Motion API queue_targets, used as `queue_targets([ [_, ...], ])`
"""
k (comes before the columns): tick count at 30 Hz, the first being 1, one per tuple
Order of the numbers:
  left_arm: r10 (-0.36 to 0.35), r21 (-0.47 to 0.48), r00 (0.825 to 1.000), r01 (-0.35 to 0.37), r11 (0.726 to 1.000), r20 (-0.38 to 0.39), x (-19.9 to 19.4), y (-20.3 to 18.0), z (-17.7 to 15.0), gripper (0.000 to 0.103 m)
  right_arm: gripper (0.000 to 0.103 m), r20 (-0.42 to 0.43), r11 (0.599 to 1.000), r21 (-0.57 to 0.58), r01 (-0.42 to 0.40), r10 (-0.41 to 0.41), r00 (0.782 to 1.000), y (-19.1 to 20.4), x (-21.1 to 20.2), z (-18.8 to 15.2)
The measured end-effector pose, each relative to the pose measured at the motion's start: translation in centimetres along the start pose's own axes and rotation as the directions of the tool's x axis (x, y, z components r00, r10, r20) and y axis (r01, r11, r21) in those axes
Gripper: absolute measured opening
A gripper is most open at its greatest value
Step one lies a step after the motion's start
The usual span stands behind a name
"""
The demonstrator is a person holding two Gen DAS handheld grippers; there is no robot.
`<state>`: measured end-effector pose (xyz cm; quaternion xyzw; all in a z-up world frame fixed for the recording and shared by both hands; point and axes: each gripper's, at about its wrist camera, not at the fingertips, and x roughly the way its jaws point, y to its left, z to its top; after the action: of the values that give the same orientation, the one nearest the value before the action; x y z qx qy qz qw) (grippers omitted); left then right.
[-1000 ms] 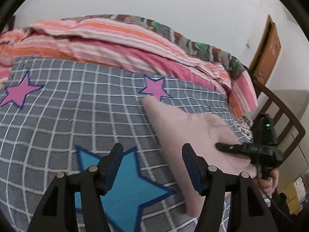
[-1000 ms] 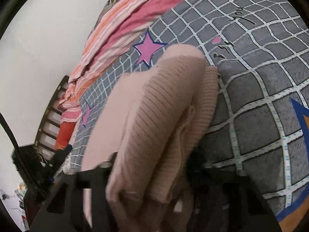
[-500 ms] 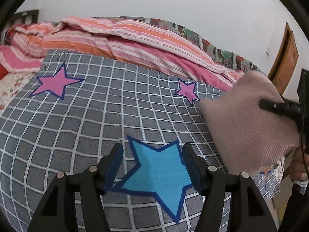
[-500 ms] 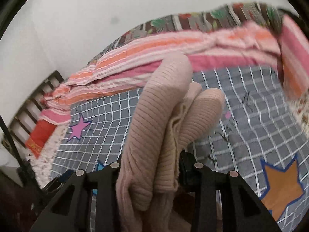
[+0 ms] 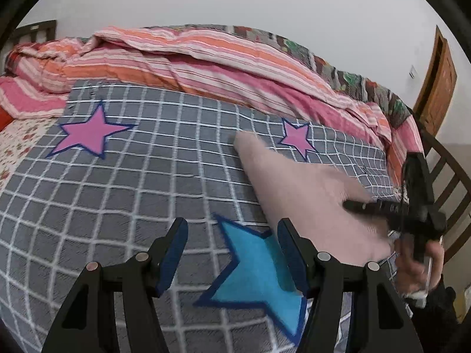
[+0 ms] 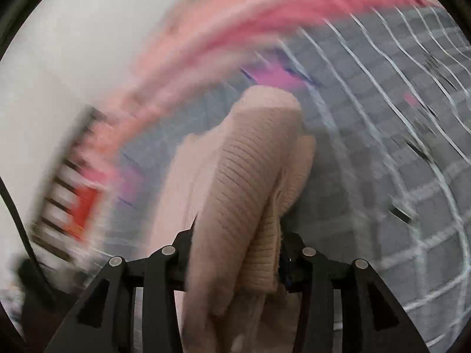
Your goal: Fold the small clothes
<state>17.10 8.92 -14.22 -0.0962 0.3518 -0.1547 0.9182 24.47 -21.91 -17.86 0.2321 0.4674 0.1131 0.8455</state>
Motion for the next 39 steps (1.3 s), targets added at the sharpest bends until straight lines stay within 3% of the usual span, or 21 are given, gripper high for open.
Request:
queue_targets([
  [4,-0.011,0.026,1.000,0.011,1.000,-0.011,1.9,-2.1,0.5,0.061,0.051,0.050,0.994,-0.107,0.022,-0.017,0.999,0.1,-2.2,0.0],
  [9,-0.026,0.006,0.999,0.026,1.000,-0.040,3.2,-3.4,0.6,0.061,0.049,0.153,0.977,-0.192,0.096,-0.067,0.986,1.2,-3.6,1.3],
  [11,-0.027,-0.001,0.999,0.027,1.000,-0.046,3.4,-3.7,0.6,0.061,0.031,0.128,0.977,-0.185,0.103,-0.080,0.989,1.1,-2.6,1.8],
  [12,-0.025,-0.001,0.999,0.025,1.000,-0.046,3.4,-3.8,0.7,0.061,0.014,0.118,0.976,-0.191,0.108,-0.087,0.989,1.1,-2.1,1.9],
  [13,-0.021,0.002,0.999,0.021,1.000,-0.045,3.4,-3.9,0.9,0.061,0.011,0.129,0.970,-0.214,0.118,-0.092,0.987,1.3,-1.7,2.0],
  [17,-0.009,0.015,0.999,0.010,1.000,-0.038,3.6,-4.2,1.7,0.061,0.010,0.225,0.961,-0.276,0.025,0.039,0.974,1.1,-4.0,1.5],
  [20,-0.004,0.017,0.999,0.005,1.000,-0.054,5.3,-4.5,2.6,0.061,0.010,0.135,0.976,-0.196,0.093,-0.067,0.989,-0.7,-1.6,2.1],
  [22,0.018,0.025,0.999,-0.016,1.000,-0.051,6.6,-4.7,3.4,0.061,0.015,0.112,0.970,-0.192,0.147,-0.127,0.986,-1.0,-0.6,2.0],
  [25,0.054,0.048,0.997,-0.052,0.997,-0.047,8.6,-4.4,4.9,0.061,0.024,0.175,0.951,-0.260,0.168,-0.125,0.977,0.5,-2.6,1.9],
  [28,0.075,0.053,0.994,-0.072,0.996,-0.073,11.4,-3.7,6.6,0.061,0.025,0.260,0.935,-0.293,0.201,-0.124,0.958,2.3,-4.4,2.3],
  [31,0.124,0.068,0.988,-0.118,0.991,-0.088,14.5,-3.2,7.8,0.061,0.025,0.238,0.929,-0.345,0.137,-0.055,0.970,3.6,-3.8,2.6],
  [35,0.140,0.069,0.982,-0.133,0.989,-0.124,17.4,-2.7,7.9,0.063,0.023,0.132,0.920,-0.352,0.173,-0.134,0.982,2.2,0.8,2.1],
  [39,0.141,0.050,0.984,-0.136,0.989,-0.112,17.5,-2.5,7.5,0.067,0.023,0.124,0.930,-0.334,0.153,-0.118,0.985,1.2,1.0,2.1],
])
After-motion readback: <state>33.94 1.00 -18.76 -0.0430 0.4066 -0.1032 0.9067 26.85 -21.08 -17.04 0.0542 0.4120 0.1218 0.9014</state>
